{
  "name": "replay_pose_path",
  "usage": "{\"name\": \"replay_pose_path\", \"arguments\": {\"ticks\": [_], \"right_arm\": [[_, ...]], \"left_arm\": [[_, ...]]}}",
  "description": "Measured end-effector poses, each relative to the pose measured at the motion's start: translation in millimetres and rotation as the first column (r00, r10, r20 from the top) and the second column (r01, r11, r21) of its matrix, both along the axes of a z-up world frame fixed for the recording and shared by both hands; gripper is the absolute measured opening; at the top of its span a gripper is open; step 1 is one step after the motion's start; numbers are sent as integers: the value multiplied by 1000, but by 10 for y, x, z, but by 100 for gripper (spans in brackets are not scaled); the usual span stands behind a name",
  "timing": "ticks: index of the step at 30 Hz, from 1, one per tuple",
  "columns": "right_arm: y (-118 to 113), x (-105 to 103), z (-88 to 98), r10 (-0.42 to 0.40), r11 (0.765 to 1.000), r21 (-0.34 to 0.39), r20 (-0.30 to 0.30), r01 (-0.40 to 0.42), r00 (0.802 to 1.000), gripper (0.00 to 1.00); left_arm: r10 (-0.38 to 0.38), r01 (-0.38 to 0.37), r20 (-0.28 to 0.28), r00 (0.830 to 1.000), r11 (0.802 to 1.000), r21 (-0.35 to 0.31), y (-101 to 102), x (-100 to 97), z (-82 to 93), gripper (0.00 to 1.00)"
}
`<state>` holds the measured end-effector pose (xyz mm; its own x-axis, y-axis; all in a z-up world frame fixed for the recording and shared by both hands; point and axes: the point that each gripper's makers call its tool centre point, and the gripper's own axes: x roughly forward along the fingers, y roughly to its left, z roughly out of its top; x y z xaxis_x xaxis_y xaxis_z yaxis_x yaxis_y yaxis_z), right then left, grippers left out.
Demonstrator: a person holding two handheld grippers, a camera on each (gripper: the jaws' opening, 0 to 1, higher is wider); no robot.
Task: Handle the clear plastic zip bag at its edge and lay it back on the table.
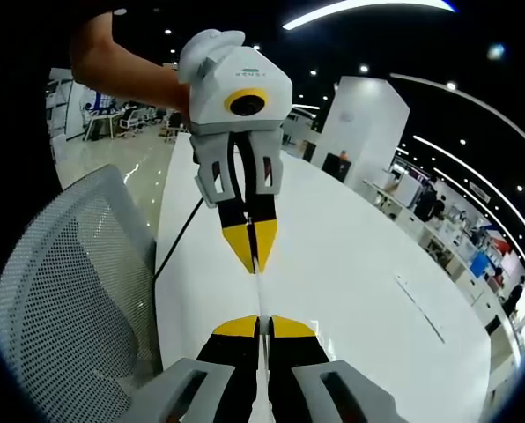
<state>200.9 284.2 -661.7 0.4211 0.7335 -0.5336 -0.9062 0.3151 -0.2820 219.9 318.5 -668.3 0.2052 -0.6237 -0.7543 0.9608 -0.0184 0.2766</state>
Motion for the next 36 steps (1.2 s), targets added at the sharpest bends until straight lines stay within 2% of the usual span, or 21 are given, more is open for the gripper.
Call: {"name": "replay_pose_path", "arguments": {"ticks": [36], "right_arm": [[-42,0,2,-6,1000,2,-1,6,1000,0]], "left_arm": [[4,-4,-1,1000,1000,3,14,1,13,0]]}}
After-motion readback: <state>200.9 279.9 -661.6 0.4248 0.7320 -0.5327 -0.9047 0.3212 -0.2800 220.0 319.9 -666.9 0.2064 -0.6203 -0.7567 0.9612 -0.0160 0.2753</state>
